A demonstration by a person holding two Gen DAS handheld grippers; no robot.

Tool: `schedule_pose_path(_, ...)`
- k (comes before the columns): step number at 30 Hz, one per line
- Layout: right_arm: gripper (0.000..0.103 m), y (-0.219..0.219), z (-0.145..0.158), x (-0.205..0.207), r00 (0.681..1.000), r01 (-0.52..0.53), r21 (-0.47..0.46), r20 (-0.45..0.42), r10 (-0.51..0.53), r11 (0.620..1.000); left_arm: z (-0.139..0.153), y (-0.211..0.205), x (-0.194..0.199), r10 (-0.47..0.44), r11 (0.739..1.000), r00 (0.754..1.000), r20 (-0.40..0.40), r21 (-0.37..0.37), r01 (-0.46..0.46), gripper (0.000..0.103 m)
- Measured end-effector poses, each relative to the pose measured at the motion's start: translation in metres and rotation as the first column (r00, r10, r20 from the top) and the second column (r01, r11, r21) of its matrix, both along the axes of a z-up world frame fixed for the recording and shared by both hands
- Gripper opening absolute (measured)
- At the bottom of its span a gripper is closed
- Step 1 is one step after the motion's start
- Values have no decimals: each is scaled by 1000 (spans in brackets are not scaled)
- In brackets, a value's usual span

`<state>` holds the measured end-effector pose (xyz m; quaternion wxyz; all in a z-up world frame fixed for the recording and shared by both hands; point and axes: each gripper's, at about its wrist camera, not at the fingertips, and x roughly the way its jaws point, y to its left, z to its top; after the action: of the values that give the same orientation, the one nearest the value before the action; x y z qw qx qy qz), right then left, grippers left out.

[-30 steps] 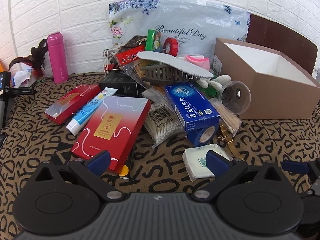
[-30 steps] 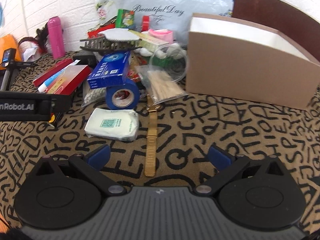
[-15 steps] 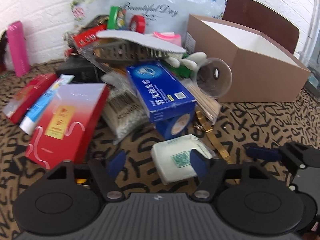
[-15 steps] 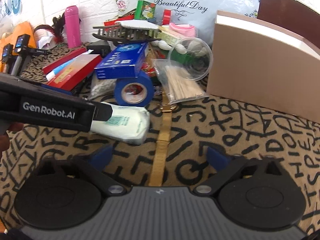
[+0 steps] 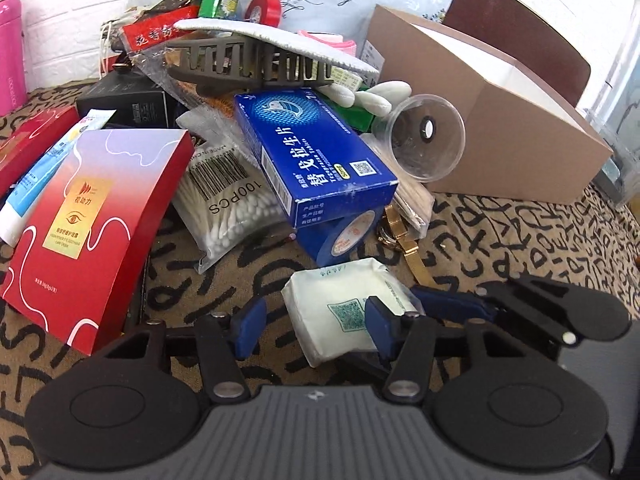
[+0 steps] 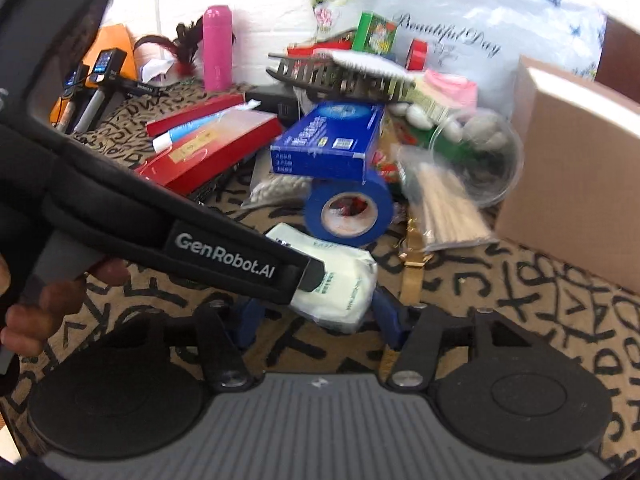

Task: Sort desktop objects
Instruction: 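Reach the left tool to the white wet-wipe packet and grasp it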

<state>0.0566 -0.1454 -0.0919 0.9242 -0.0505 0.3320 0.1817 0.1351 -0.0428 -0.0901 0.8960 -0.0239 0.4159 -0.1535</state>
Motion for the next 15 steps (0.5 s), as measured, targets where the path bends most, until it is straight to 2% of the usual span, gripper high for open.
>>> schedule_pose_path(4, 59, 1, -2, 4, 1000, -9, -5, 0, 9, 1000, 0, 0, -3, -13, 1000, 1000, -3, -12, 13, 54)
schedule_pose_path(6, 58, 2, -3, 5, 1000, -10, -4, 0, 10, 1000, 0, 1, -6, -20, 999, 1000, -10, -37, 20, 38)
schedule_pose_path(7, 56, 2, -2, 5, 1000, -9, -5, -2, 9, 1000, 0, 1, -7, -14, 999, 1000, -11, -40, 14, 36)
schedule_pose_path(9, 48, 3, -1, 3, 1000, -3, -13, -2, 3, 1000, -1, 2, -11, -12, 999, 1000, -4, -49, 12, 27)
schedule_pose_path(11, 43, 4, 0, -1, 1000, -5, -19, -2, 5, 1000, -1, 4, -15, -6, 996, 1000, -16, -89, 5, 20)
schedule_pose_path(15, 32, 3, 3, -16, 1000, -1, 2, -5, 1, 1000, 4, 0, -30, -2, 995, 1000, -13, -100, 1, 18)
